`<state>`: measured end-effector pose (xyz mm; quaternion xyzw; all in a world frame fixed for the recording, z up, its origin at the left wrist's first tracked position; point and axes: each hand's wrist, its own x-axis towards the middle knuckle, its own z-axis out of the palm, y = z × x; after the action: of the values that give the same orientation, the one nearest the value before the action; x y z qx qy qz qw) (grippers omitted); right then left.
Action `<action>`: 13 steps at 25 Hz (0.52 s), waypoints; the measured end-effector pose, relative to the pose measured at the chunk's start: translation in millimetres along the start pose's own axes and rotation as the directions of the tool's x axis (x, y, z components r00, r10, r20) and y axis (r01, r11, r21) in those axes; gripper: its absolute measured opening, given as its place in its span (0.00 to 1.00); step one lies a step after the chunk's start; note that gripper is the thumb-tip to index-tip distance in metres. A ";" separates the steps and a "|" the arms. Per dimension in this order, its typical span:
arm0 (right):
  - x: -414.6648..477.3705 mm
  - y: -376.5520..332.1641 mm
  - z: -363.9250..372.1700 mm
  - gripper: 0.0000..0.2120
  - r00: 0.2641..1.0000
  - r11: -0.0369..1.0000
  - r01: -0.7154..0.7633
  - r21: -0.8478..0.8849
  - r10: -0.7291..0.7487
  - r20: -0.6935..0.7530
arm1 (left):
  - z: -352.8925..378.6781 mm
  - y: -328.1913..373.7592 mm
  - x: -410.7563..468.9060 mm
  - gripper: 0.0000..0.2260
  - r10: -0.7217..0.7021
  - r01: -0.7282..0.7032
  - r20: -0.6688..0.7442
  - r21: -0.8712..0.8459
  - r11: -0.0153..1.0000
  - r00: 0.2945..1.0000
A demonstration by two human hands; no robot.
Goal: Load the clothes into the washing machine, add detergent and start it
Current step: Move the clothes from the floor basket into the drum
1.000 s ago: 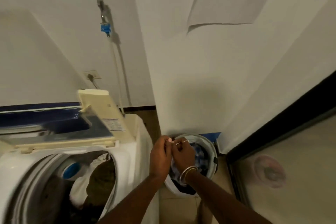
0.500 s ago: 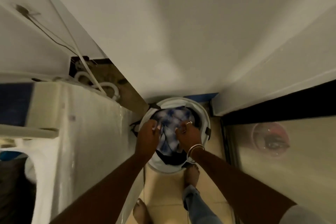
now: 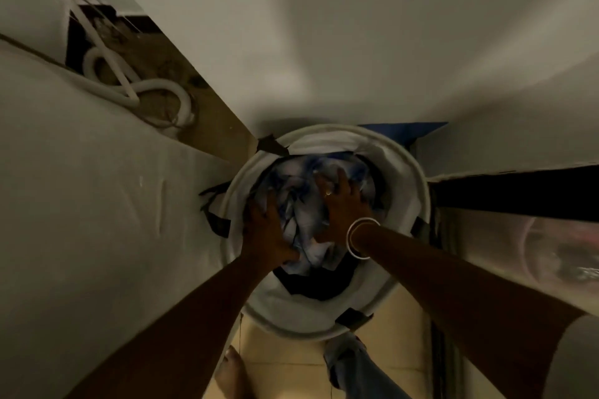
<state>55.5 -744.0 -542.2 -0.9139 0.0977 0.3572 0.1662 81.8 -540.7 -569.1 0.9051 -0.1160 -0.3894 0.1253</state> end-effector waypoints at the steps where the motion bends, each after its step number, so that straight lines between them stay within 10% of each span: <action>1: 13.6 -0.9 6.1 0.62 1.000 0.999 -0.001 -0.037 0.001 -0.018 | 7.4 -4.9 8.4 0.71 0.005 -0.004 -0.012 0.021 1.000 1.000; 4: 39.3 -5.1 16.9 0.58 0.998 0.994 -0.060 -0.093 0.058 -0.026 | 14.6 -0.8 23.1 0.59 0.038 -0.019 -0.185 0.108 0.994 0.982; 8: 22.7 -9.0 7.5 0.19 0.995 0.993 0.013 -0.121 -0.025 -0.100 | 10.8 -3.1 14.2 0.19 0.023 -0.021 -0.244 0.010 1.000 0.970; 11: -28.2 -18.0 -22.2 0.16 0.992 0.996 -0.020 0.083 0.030 -0.124 | -28.4 13.7 -25.0 0.04 0.003 -0.062 -0.301 -0.185 0.981 0.954; 13: -70.0 -30.0 -45.6 0.14 0.980 0.958 -0.090 0.271 0.134 -0.145 | -68.2 39.6 -62.4 0.12 -0.056 -0.054 -0.308 -0.337 0.940 0.950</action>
<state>41.8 -729.1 -455.8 -0.9027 0.2093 0.2744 0.2571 85.6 -549.4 -468.9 0.9199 -0.0249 -0.2551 0.2967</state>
